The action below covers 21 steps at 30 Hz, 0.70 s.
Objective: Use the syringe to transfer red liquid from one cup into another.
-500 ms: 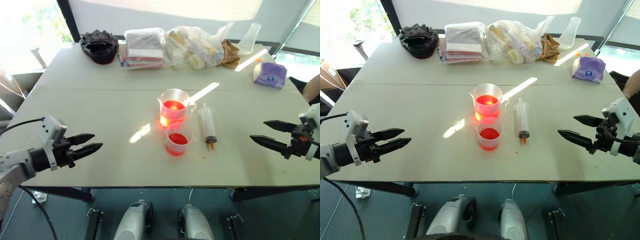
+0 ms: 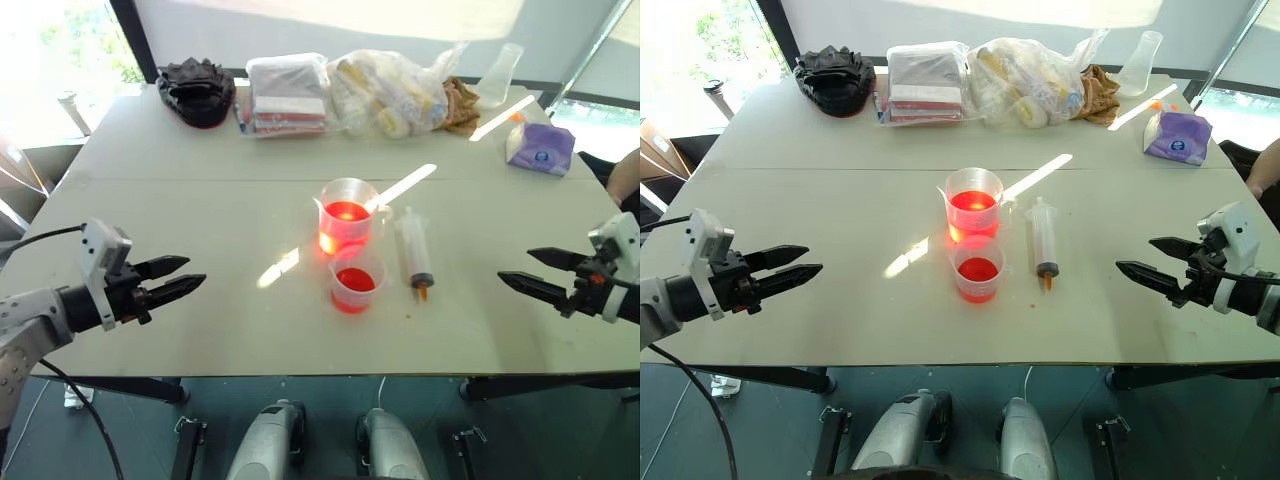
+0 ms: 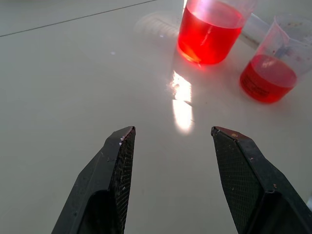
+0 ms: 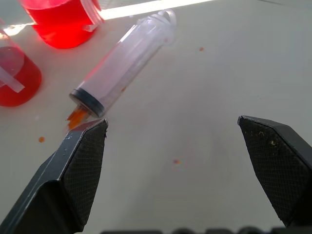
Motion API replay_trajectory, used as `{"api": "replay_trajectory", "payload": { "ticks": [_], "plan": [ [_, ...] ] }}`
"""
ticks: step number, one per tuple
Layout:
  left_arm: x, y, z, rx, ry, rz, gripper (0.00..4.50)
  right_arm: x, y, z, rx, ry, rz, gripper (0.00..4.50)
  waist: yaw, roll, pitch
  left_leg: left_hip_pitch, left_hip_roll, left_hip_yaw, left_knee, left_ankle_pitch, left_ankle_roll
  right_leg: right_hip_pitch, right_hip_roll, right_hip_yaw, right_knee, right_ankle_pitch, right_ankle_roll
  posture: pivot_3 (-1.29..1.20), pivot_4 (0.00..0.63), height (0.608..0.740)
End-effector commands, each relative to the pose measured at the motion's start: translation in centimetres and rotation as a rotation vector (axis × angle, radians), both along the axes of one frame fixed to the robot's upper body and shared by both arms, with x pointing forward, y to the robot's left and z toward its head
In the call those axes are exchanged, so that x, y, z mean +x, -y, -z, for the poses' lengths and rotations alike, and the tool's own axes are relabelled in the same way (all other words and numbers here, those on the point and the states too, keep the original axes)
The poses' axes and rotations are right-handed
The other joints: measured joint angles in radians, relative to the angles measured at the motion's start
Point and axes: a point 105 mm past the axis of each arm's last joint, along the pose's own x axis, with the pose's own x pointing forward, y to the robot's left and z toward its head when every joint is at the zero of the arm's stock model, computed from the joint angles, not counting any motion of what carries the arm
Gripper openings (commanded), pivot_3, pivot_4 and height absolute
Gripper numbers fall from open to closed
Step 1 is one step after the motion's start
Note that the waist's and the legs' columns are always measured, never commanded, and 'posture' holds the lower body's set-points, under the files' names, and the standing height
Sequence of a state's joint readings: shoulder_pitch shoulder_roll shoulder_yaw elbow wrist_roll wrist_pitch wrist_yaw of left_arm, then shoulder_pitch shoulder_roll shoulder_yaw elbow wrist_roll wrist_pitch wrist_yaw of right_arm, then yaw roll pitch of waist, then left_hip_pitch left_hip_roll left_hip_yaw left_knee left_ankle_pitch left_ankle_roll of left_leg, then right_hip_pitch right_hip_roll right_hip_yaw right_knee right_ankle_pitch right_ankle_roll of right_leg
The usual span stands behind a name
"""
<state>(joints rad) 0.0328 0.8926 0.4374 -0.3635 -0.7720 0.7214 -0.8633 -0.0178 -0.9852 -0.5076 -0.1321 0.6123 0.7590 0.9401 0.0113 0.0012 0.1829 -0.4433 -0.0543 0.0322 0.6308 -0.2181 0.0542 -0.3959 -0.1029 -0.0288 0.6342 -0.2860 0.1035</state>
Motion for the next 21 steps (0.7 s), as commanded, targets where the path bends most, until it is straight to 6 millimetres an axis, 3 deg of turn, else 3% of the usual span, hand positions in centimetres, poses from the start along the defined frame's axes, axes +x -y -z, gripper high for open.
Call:
{"api": "replay_trajectory", "payload": {
  "ticks": [1,6,11,15,19,21],
  "plan": [
    [0.1,0.1,-0.3,0.014,0.025,-0.008,2.6,0.3,-0.2,-0.4,-0.034,-0.007,0.014,4.47,0.001,0.0,0.0,0.0,0.0,0.0,0.0,0.0,0.0,0.0,0.0,0.0,0.0,0.0,0.0,0.0,0.15,0.74],
    [0.3,-0.1,-0.7,0.004,0.036,-0.025,2.6,0.4,-0.4,0.2,-0.061,-0.066,0.013,4.47,0.0,0.0,0.0,0.0,0.0,0.0,0.0,0.0,0.0,0.0,0.0,0.0,0.0,0.0,0.0,0.0,0.15,0.74],
    [0.9,0.2,-1.5,0.017,0.062,-0.007,2.6,1.8,-1.2,-1.8,-0.046,-0.035,-0.008,4.47,-0.002,0.0,0.0,0.0,0.0,0.0,0.0,0.0,0.0,0.0,0.0,0.0,0.0,0.0,0.001,0.0,0.15,0.74],
    [2.3,0.8,-4.7,-0.032,0.121,0.054,2.6,4.2,-4.1,-4.2,-0.057,-0.06,-0.047,4.47,-0.005,0.0,0.0,0.0,0.0,0.0,0.001,0.0,0.0,-0.005,0.0,0.0,0.0,0.001,0.0,0.0,0.15,0.74],
    [3.4,2.0,-9.3,-0.021,0.176,0.216,2.6,7.9,-6.2,-7.6,-0.005,-0.155,-0.021,4.47,-0.014,0.001,0.0,-0.005,0.0,0.001,0.001,0.001,-0.001,-0.01,0.0,0.0,0.001,0.002,-0.001,0.0,0.15,0.74],
    [3.6,2.3,-10.1,0.028,0.184,0.281,2.6,9.2,-6.8,-8.1,-0.028,-0.181,-0.015,4.47,-0.022,0.0,0.0,-0.006,0.0,0.001,0.001,0.003,-0.004,-0.011,0.0,0.0,0.001,0.002,0.0,0.0,0.15,0.74]
  ]
}}
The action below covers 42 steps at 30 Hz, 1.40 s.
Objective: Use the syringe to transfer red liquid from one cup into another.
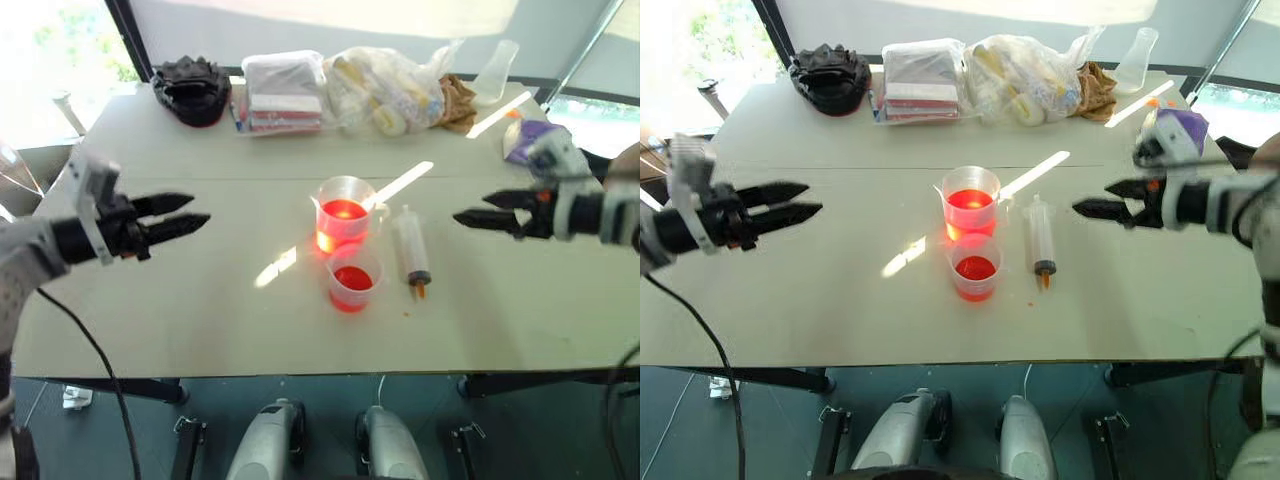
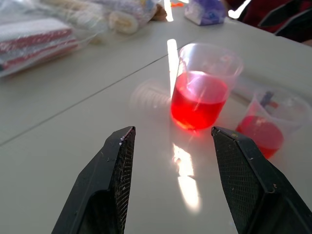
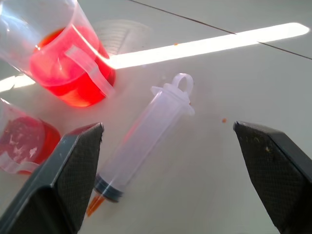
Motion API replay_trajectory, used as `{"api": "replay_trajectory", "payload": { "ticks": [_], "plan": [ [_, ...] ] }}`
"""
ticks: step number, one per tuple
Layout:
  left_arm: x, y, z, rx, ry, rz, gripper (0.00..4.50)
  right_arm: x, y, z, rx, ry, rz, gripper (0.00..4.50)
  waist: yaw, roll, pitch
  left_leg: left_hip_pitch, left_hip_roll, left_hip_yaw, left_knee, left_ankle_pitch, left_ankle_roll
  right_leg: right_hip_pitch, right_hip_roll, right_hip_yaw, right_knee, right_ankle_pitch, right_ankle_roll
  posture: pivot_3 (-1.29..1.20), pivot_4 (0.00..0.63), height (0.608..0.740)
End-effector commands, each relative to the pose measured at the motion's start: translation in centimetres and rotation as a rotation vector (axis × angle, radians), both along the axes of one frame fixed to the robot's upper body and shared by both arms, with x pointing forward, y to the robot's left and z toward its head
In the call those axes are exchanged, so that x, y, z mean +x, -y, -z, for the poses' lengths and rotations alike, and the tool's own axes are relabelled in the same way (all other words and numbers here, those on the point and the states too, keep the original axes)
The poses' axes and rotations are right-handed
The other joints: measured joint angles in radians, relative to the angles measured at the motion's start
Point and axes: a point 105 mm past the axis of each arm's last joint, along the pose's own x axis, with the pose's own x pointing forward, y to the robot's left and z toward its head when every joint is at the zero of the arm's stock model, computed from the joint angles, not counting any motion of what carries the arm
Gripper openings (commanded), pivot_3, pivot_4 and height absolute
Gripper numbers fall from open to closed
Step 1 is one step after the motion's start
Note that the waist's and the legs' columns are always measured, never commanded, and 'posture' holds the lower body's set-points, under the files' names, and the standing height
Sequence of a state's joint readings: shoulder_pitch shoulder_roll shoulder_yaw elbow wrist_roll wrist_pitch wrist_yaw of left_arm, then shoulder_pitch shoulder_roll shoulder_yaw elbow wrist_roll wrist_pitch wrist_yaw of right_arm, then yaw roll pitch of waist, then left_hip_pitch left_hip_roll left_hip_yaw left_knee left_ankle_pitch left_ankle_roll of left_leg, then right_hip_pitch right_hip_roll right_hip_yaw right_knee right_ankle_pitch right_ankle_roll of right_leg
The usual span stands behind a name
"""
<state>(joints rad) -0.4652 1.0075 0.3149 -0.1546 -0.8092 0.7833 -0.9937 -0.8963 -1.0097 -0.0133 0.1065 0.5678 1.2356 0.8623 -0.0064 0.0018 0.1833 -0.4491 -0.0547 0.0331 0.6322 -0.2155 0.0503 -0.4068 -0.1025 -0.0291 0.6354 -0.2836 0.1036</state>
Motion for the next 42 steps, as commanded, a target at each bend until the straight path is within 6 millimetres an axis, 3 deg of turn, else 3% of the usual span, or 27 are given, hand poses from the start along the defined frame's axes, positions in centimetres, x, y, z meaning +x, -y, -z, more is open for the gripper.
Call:
{"api": "replay_trajectory", "payload": {
  "ticks": [1,4,7,9,13,22,32,38,39,42],
  "plan": [
    [-0.1,0.6,-1.2,0.083,0.009,0.119,2.6,1.9,-0.1,0.0,-0.036,-0.095,0.046,4.47,-0.007,0.0,0.0,0.0,0.0,0.0,-0.001,0.002,-0.004,0.0,0.0,0.0,-0.001,0.0,0.001,0.0,0.15,0.74],
    [-0.2,0.8,-2.0,0.136,0.013,0.192,2.6,2.9,-2.0,0.4,-0.032,-0.227,0.012,4.47,-0.011,0.0,0.0,-0.003,-0.001,0.002,-0.004,0.003,-0.001,0.002,0.0,0.0,-0.002,0.001,0.002,0.0,0.15,0.74],
    [-0.2,1.2,-2.2,0.147,0.023,0.226,2.6,3.6,-3.1,0.9,-0.023,-0.334,0.013,4.47,-0.015,0.0,0.0,-0.015,-0.001,0.003,0.0,0.004,-0.001,-0.011,0.001,-0.001,0.003,0.001,0.002,0.0,0.15,0.74],
    [-0.3,1.4,-2.2,0.139,0.031,0.235,2.6,4.0,-3.8,1.2,-0.008,-0.39,0.021,4.47,-0.014,0.0,0.0,-0.018,-0.001,0.006,0.003,0.004,0.0,-0.018,0.0,-0.001,0.014,0.001,0.003,0.0,0.15,0.74],
    [-1.1,2.4,-1.6,0.108,0.03,0.245,2.6,4.9,-4.7,2.1,-0.034,-0.434,0.015,4.47,-0.012,-0.001,0.0,-0.018,-0.001,0.007,0.005,0.005,0.0,-0.017,0.001,-0.002,0.015,0.001,0.003,0.0,0.15,0.74],
    [-1.5,2.9,-0.3,0.082,0.077,0.121,2.6,5.8,-6.4,6.1,-0.178,-0.49,-0.036,4.47,-0.011,-0.001,0.0,-0.017,0.0,0.006,0.017,0.004,0.0,-0.016,0.001,-0.001,0.027,0.002,0.003,0.0,0.15,0.74],
    [-1.2,2.4,0.7,0.078,0.121,0.026,2.6,6.0,-6.3,12.0,-0.283,-0.545,0.049,4.47,-0.015,-0.005,-0.003,-0.01,0.001,0.006,0.015,0.006,-0.005,-0.012,0.002,-0.001,0.03,0.002,0.003,0.0,0.15,0.74],
    [-1.1,2.0,1.4,0.077,0.123,0.009,2.6,6.9,-5.6,12.3,-0.251,-0.486,0.124,1.72,-0.017,-0.008,-0.004,0.009,0.002,0.006,0.012,0.004,-0.007,0.002,0.002,-0.001,0.025,0.001,0.003,0.0,0.15,0.74],
    [-1.1,2.0,1.5,0.075,0.122,0.006,2.6,6.9,-5.5,12.2,-0.241,-0.483,0.139,1.53,-0.017,-0.008,-0.005,0.009,0.002,0.005,0.012,0.004,-0.007,0.002,0.002,0.0,0.025,0.001,0.003,0.0,0.15,0.74],
    [-0.9,2.0,1.8,0.073,0.12,0.005,2.6,7.1,-5.2,11.8,-0.208,-0.472,0.164,1.51,-0.017,-0.008,-0.005,0.009,0.002,0.005,0.012,0.004,-0.007,0.002,0.001,0.0,0.025,0.002,0.003,0.0,0.15,0.74]
  ]
}}
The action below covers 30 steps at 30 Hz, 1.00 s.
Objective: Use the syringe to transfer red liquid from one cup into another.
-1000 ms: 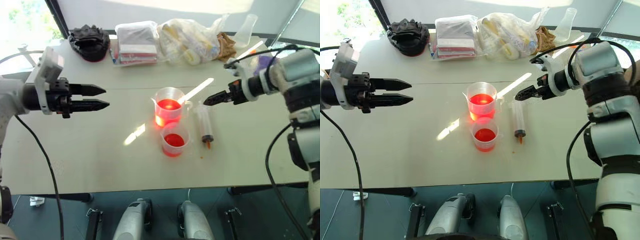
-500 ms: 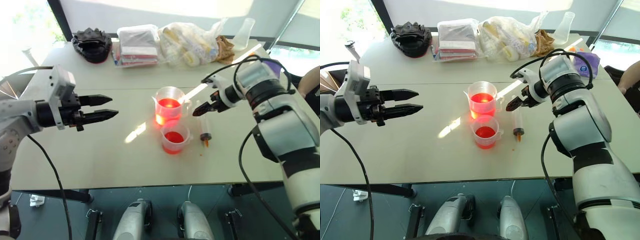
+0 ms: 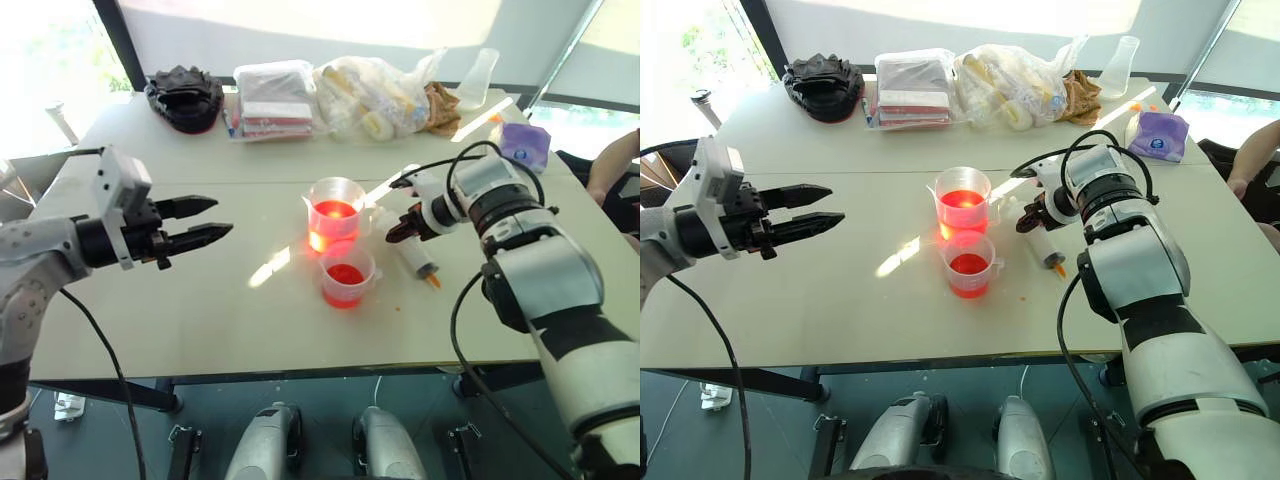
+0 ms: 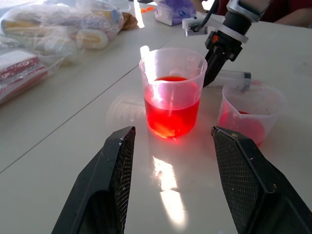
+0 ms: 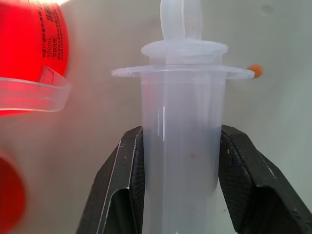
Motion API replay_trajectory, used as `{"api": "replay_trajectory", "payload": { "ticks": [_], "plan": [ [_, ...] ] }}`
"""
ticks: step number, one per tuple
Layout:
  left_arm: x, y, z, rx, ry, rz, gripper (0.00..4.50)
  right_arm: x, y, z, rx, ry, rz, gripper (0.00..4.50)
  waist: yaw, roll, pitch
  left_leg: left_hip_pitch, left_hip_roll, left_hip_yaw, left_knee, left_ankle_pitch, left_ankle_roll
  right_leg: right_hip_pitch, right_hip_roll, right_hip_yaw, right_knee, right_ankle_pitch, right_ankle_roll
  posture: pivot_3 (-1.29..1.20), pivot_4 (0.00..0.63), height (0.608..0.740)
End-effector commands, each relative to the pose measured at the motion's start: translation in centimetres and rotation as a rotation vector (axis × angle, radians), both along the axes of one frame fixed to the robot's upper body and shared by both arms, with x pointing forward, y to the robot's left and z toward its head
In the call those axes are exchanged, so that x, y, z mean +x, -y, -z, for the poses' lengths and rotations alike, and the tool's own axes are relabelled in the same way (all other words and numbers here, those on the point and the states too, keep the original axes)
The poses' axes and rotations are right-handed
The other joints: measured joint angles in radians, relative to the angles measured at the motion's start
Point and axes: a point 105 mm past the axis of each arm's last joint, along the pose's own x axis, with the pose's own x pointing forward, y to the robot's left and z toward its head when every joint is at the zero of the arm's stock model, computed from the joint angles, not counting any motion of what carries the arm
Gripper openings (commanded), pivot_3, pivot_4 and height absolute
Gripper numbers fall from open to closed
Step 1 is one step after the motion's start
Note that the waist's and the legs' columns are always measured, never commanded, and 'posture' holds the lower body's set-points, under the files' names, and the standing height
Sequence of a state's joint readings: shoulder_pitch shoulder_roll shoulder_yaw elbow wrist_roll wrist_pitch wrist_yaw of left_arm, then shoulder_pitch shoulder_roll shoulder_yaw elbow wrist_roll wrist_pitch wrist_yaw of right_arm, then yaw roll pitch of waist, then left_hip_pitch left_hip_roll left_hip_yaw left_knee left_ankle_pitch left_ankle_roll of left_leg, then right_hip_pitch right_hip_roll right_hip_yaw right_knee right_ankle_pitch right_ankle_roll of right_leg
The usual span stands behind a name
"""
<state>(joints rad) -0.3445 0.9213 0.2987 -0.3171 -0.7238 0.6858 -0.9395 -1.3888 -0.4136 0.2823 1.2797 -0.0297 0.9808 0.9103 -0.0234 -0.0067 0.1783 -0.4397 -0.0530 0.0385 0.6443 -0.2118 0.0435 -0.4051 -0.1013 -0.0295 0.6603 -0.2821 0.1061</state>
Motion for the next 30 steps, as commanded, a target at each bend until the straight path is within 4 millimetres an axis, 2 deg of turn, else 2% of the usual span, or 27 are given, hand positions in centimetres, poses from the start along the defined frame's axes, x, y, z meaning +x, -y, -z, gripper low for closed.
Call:
{"api": "replay_trajectory", "payload": {
  "ticks": [1,6,8,10,12,13,17,21,24,27,30],
  "plan": [
    [0.0,-0.2,-0.5,0.002,0.046,-0.008,2.6,0.2,1.5,0.2,-0.026,0.019,0.062,1.51,0.0,0.0,0.0,0.0,0.0,0.0,0.0,0.0,0.0,0.0,0.0,0.0,0.0,0.0,0.0,0.0,0.15,0.74],
    [0.1,-0.1,-0.4,0.003,0.048,-0.008,2.6,0.4,1.5,-0.4,0.006,0.034,0.083,1.51,-0.002,0.0,0.0,-0.001,0.0,0.0,0.0,0.0,0.0,-0.001,-0.001,0.0,0.0,0.0,0.0,0.0,0.15,0.74],
    [0.8,-1.0,-0.8,0.012,0.055,-0.025,2.6,2.6,1.3,-9.5,0.175,0.351,0.037,1.51,0.0,0.002,0.001,-0.001,0.0,0.0,-0.001,0.0,0.0,-0.001,-0.001,0.0,0.0,0.0,0.0,0.0,0.15,0.74],
    [1.5,-1.5,-1.4,0.011,0.069,-0.03,2.6,2.9,0.3,-17.5,0.232,0.722,-0.134,1.51,0.007,0.01,0.006,-0.007,-0.001,0.0,0.0,0.0,0.0,-0.005,-0.001,0.0,0.0,0.0,0.0,0.0,0.15,0.74],
    [2.1,-1.4,-2.1,0.005,0.079,-0.012,2.6,1.9,-1.6,-21.2,0.275,0.969,-0.29,1.51,0.005,0.011,0.007,-0.013,-0.003,0.0,0.001,0.001,-0.001,-0.011,-0.002,0.0,0.003,0.001,0.0,0.0,0.15,0.74],
    [2.4,-1.4,-2.5,0.005,0.085,0.0,2.6,1.3,-2.3,-22.3,0.319,1.049,-0.328,1.51,0.004,0.01,0.006,-0.015,-0.002,0.001,0.0,0.001,-0.001,-0.015,-0.001,0.0,0.004,0.001,0.0,0.0,0.15,0.74],
    [3.9,-1.2,-4.2,0.004,0.11,0.037,2.6,-1.5,-5.0,-23.3,0.48,1.197,-0.431,1.51,-0.007,0.004,0.003,-0.014,0.005,0.001,-0.002,0.003,-0.002,-0.013,0.005,-0.001,0.005,0.001,0.0,0.0,0.15,0.74],
    [6.1,-0.2,-7.6,-0.042,0.199,0.068,2.6,-4.1,-8.2,-22.0,0.675,1.242,-0.48,1.51,0.007,0.004,0.004,-0.013,0.007,0.002,0.0,0.003,-0.002,-0.009,0.006,-0.003,0.004,0.001,0.0,0.0,0.15,0.74],
    [7.4,0.8,-10.3,-0.073,0.27,0.099,2.6,-4.4,-9.5,-19.4,0.661,1.288,-0.486,1.51,0.015,0.004,0.004,-0.015,0.007,0.003,0.004,0.003,0.0,-0.01,0.006,-0.003,0.005,0.001,0.0,0.0,0.15,0.74],
    [7.9,2.5,-12.6,-0.09,0.315,0.165,2.6,-4.5,-10.1,-18.0,0.754,1.256,-0.43,1.51,0.015,0.003,0.004,-0.015,0.005,0.003,0.006,0.002,0.002,-0.009,0.008,-0.003,0.005,0.001,0.0,0.0,0.15,0.74],
    [8.2,4.4,-14.1,-0.086,0.342,0.237,2.6,-4.7,-10.8,-17.4,0.776,1.246,-0.417,1.51,0.012,0.003,0.004,-0.015,0.005,0.004,0.006,0.001,0.003,-0.008,0.008,-0.003,0.005,0.001,0.0,0.0,0.15,0.74]
  ]
}}
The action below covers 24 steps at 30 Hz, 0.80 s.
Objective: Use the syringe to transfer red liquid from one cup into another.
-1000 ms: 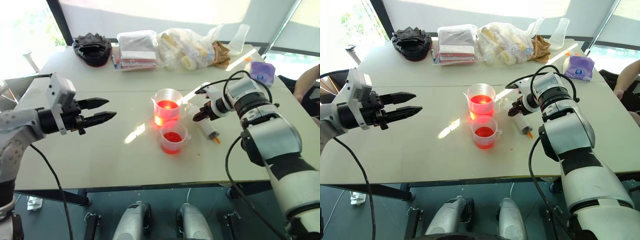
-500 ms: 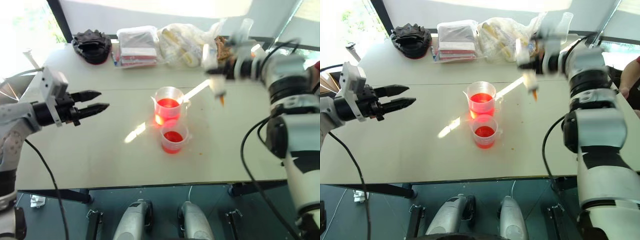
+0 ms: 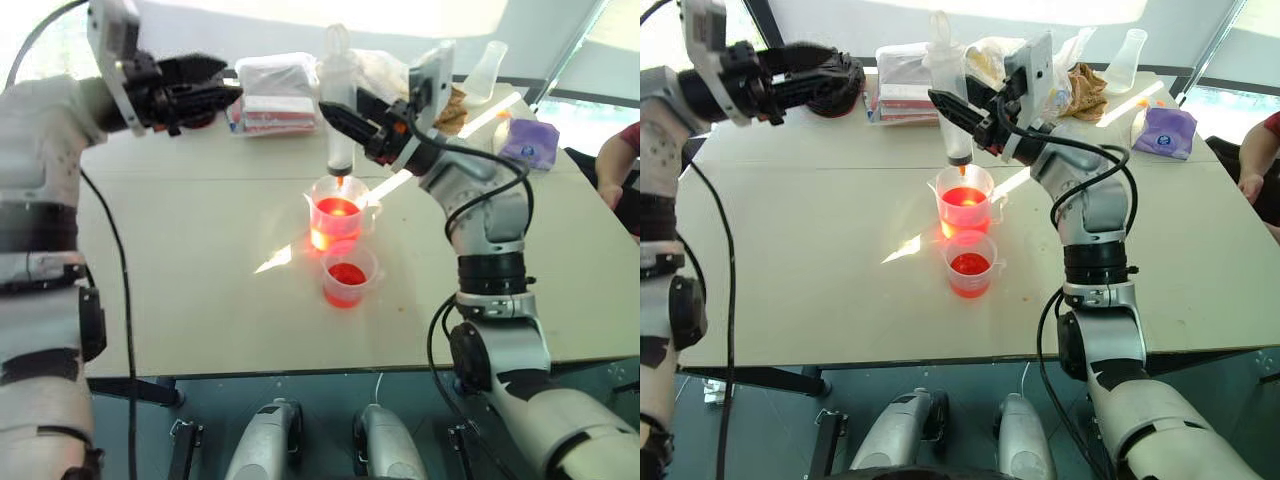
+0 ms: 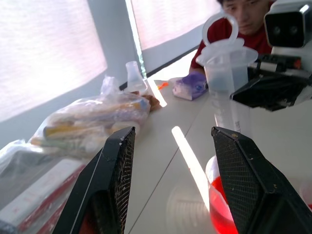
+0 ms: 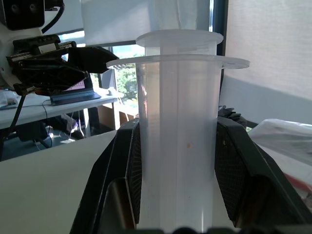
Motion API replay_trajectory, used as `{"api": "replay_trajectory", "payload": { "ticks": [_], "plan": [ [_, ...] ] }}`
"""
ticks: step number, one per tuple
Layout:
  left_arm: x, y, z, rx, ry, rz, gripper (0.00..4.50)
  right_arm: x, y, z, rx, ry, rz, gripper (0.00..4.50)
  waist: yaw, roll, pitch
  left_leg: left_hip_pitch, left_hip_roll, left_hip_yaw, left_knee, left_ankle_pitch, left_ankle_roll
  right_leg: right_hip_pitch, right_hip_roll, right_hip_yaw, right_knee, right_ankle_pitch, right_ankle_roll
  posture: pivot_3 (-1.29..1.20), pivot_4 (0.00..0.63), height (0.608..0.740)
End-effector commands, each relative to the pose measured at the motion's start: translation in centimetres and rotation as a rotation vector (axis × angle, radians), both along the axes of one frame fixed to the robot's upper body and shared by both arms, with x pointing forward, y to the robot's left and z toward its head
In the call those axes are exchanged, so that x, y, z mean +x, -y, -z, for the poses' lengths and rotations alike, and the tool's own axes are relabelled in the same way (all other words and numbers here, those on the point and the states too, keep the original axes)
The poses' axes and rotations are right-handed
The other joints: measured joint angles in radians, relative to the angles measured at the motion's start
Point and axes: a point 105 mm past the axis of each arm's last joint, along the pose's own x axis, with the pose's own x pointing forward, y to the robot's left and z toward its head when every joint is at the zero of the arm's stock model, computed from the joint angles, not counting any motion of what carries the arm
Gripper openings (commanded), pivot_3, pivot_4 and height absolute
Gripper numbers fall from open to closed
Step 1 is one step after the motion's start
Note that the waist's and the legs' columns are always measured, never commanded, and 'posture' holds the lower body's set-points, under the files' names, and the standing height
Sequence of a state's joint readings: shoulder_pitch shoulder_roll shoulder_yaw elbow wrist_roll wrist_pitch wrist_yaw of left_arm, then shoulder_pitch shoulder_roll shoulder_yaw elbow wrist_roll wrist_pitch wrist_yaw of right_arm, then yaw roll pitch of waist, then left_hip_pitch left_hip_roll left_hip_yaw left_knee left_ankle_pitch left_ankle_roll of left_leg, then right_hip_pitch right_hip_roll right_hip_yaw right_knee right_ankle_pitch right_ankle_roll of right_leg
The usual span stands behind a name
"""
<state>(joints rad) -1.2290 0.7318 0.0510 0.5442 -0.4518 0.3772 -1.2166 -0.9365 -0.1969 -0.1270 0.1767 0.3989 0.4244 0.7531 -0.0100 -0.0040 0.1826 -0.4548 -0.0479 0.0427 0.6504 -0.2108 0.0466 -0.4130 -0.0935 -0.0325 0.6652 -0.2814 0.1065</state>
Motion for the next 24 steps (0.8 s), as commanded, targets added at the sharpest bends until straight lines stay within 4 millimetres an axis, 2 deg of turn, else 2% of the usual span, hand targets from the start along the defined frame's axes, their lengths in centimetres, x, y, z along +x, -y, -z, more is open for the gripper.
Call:
{"api": "replay_trajectory", "payload": {
  "ticks": [1,6,16,23,24],
  "plan": [
    [-0.2,1.8,-2.1,0.025,0.078,0.07,2.6,-1.1,-0.4,-1.6,0.047,0.074,-0.004,1.51,-0.002,0.0,0.0,0.0,0.0,0.0,0.0,0.0,0.0,0.0,0.0,0.0,0.0,0.0,0.0,0.0,0.15,0.74],
    [0.5,4.7,-2.7,0.023,0.119,0.149,2.6,-1.1,-0.7,-1.0,0.044,0.066,0.006,1.51,-0.005,0.0,0.0,0.0,0.001,0.001,0.0,0.0,0.0,-0.001,0.001,0.0,0.0,0.0,0.0,0.0,0.15,0.74],
    [3.0,8.5,-0.2,0.013,0.108,0.151,2.6,-1.3,-1.2,0.5,0.014,0.05,0.023,1.51,-0.003,-0.002,0.001,0.0,0.001,0.001,0.0,0.0,0.001,-0.002,0.0,0.001,0.0,0.0,0.0,0.0,0.15,0.74],
    [3.9,10.2,1.0,-0.005,0.102,0.127,2.6,-1.4,-1.6,1.3,-0.001,0.057,0.034,1.51,-0.003,-0.003,0.002,0.0,0.001,0.002,0.0,0.0,0.001,-0.002,0.0,0.001,0.0,0.0,0.0,0.0,0.15,0.74],
    [4.0,10.5,1.4,0.009,0.104,0.123,2.34,-1.4,-1.6,1.3,-0.001,0.061,0.038,1.51,-0.003,-0.003,0.002,0.0,0.001,0.002,0.0,0.0,0.001,-0.002,0.0,0.001,0.0,0.0,0.0,0.0,0.15,0.74]
  ]
}}
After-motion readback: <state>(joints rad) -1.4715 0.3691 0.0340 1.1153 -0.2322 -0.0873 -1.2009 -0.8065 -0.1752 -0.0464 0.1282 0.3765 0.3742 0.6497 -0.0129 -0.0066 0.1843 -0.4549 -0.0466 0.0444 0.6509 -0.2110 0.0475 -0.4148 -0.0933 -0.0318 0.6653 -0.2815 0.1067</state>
